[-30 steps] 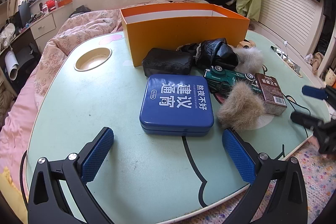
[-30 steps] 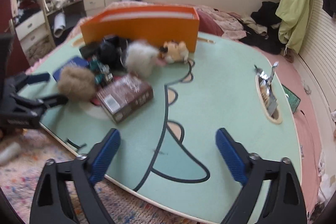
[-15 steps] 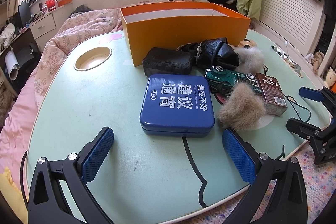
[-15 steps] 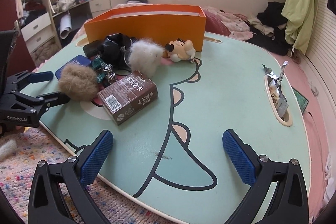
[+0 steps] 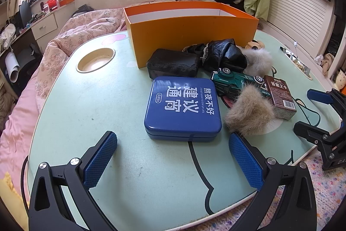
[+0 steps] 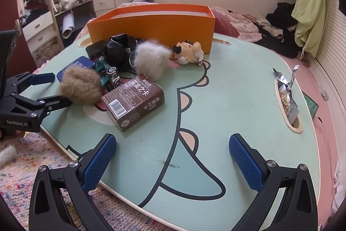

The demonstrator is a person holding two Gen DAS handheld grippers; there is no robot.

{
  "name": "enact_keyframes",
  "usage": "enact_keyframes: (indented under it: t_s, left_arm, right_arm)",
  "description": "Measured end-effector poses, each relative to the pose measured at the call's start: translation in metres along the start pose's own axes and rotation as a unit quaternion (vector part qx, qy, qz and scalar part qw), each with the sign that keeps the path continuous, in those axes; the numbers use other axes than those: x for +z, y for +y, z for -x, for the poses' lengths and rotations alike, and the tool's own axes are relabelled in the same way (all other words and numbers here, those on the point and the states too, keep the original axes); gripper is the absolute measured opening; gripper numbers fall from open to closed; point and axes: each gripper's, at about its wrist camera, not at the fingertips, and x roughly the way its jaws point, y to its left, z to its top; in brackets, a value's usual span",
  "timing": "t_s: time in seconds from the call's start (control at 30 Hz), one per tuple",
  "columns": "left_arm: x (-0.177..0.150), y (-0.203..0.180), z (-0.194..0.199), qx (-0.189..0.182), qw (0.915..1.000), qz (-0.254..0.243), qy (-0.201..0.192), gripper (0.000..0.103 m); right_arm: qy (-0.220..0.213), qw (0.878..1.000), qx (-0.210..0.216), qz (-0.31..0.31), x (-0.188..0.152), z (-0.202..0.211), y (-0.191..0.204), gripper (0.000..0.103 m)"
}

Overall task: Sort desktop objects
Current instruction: 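Grasp the brown card box on the table with the right gripper, lift it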

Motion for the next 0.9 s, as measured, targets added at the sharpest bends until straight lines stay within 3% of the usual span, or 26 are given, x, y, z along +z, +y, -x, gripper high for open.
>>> enact_keyframes:
  t_s: [0.9]
  left_arm:
    - [0.001, 0.0001, 0.0007, 0.0, 1.0, 0.0, 0.001, 0.103]
  right_arm:
    - [-0.018, 1.0, 0.012, 0.01, -0.0012, 0.0051, 0.0015, 0.103]
